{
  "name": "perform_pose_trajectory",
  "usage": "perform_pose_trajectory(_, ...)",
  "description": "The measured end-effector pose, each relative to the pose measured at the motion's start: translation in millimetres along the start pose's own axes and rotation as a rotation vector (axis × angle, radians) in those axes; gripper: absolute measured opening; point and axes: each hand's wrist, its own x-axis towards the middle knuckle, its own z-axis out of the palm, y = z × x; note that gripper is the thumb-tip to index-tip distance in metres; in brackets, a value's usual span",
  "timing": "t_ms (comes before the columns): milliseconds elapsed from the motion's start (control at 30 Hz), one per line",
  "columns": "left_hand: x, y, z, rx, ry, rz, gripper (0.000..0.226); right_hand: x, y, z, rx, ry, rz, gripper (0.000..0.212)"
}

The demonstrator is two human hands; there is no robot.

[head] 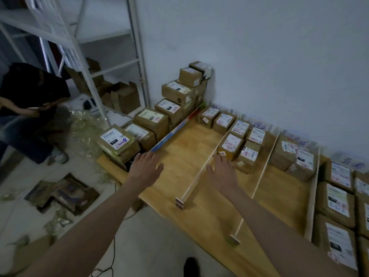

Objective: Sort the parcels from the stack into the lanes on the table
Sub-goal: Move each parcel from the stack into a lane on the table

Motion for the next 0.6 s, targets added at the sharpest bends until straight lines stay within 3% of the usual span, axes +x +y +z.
perform_pose_trajectory(167, 36.0, -59.8, 4.3, -0.007, 0.017, -0.028, 0.051, 48.3, -49.5, 34.4, 0.035, -0.042, -0.044, 0.050)
perform_pose_trajectory(333, 77.3, -114.9, 2.3, 0.016, -0.022, -0.045, 0.040, 102.6, -99.3, 70.4, 0.075, -0.077, -0.095, 0.049)
perform_pose_trajectory(467, 101.4, -159.9, -2.7, 0.037, -0.013, -0.161, 0.054, 142.8, -143.3, 92.3, 0.093, -0.118, -0.149, 0.045)
perform_pose_trajectory(600, 116.1, -201.6, 5.0, -0.019, -0.012, -0.285, 0.050, 182.5, -193.9, 112.5, 0.145, -0.182, -0.214, 0.045)
